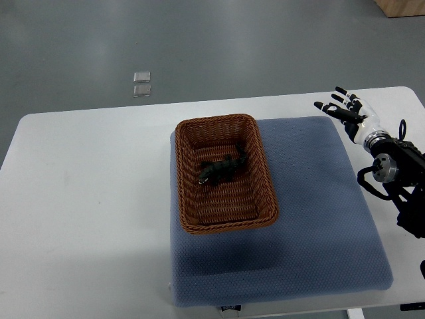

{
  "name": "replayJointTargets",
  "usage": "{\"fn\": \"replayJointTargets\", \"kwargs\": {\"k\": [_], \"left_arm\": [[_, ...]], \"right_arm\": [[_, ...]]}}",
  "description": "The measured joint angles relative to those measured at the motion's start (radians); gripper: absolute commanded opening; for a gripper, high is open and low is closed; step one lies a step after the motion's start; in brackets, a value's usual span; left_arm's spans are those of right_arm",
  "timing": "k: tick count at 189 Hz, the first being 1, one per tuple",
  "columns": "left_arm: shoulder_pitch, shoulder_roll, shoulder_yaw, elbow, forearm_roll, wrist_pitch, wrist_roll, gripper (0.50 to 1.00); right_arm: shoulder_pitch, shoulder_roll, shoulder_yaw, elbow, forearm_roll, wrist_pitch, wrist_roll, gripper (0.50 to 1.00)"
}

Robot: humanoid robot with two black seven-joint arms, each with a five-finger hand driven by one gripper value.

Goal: Place crocodile in brown basket with right hand

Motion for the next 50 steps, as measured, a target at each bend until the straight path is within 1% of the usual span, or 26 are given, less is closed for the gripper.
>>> {"fn": "replayJointTargets", "kwargs": {"k": [29,50], "left_arm": [[0.0,0.0,0.0,0.0,0.0,0.0,0.0,1.0],[0.0,0.0,0.0,0.0,0.0,0.0,0.0,1.0]], "right_arm": [[-0.003,0.003,0.009,0.005,-0.006,-0.015,0.011,0.932],[-0.003,0.009,0.023,0.01,-0.006,-0.016,0.031,0.932]]}}
